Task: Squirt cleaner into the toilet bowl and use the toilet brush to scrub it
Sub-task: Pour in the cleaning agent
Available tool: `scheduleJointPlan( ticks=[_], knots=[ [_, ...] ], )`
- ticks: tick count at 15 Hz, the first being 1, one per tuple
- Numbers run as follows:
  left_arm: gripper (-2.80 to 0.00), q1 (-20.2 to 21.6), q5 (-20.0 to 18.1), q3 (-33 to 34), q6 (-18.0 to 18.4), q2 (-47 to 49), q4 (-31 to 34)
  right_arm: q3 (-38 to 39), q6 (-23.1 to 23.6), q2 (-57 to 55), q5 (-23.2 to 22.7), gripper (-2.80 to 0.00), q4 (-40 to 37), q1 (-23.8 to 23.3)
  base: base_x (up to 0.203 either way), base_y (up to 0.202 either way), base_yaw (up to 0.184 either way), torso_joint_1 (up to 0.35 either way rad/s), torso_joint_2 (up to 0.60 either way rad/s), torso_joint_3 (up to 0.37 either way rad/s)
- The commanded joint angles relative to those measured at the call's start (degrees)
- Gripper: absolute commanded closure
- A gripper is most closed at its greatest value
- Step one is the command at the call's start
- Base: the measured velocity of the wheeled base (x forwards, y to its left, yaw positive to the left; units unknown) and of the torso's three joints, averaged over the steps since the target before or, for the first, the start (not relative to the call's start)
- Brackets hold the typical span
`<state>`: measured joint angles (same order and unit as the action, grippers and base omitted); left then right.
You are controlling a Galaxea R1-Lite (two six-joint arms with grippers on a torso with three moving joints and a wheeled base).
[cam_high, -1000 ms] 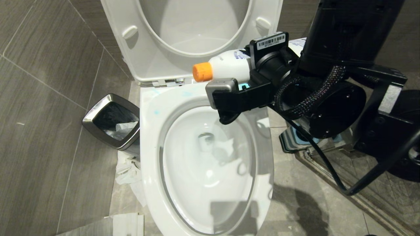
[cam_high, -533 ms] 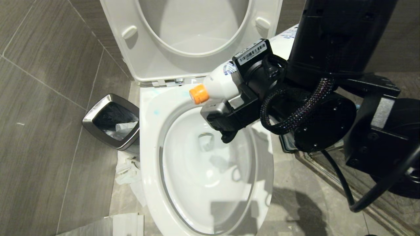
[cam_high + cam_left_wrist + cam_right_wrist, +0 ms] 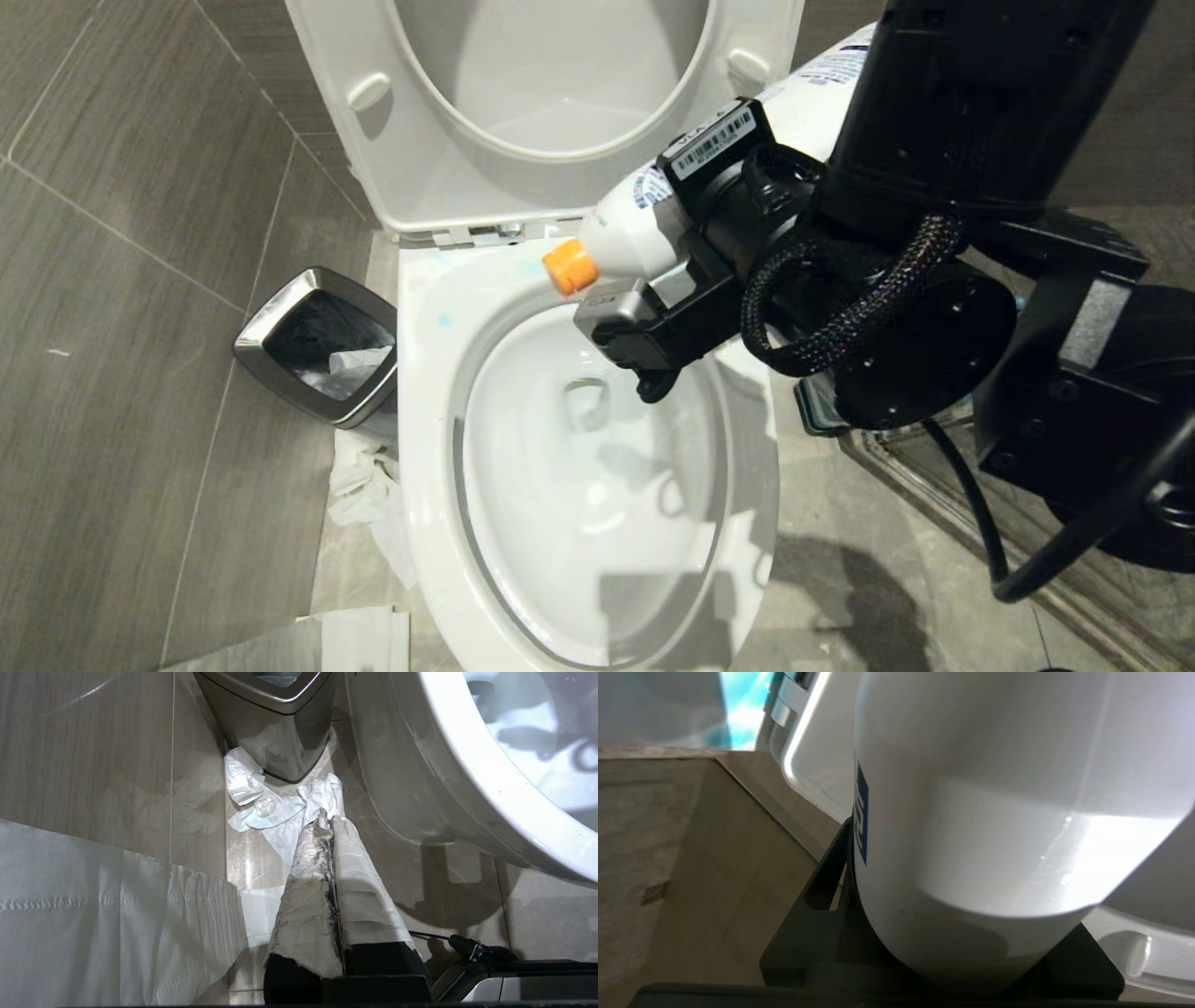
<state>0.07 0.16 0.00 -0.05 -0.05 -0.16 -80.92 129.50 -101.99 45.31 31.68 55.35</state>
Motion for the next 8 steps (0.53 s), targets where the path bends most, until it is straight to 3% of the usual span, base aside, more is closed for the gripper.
scheduleJointPlan(
  ticks=[1,6,8],
  knots=[
    [0.00,0.0,0.0,0.0,0.0,0.0,0.0,0.1,2.3,-0.3,0.2,0.00,1.1,0.0,0.000,0.000,0.000,0.000,0.00,0.000],
    [0.00,0.0,0.0,0.0,0.0,0.0,0.0,-0.2,11.1,-0.4,0.1,0.00,1.3,0.6,0.000,0.000,0.000,0.000,0.00,0.000],
    [0.00,0.0,-0.1,0.0,0.0,0.0,0.0,-0.2,12.4,-0.5,0.1,0.00,1.6,0.8,0.000,0.000,0.000,0.000,0.00,0.000]
  ],
)
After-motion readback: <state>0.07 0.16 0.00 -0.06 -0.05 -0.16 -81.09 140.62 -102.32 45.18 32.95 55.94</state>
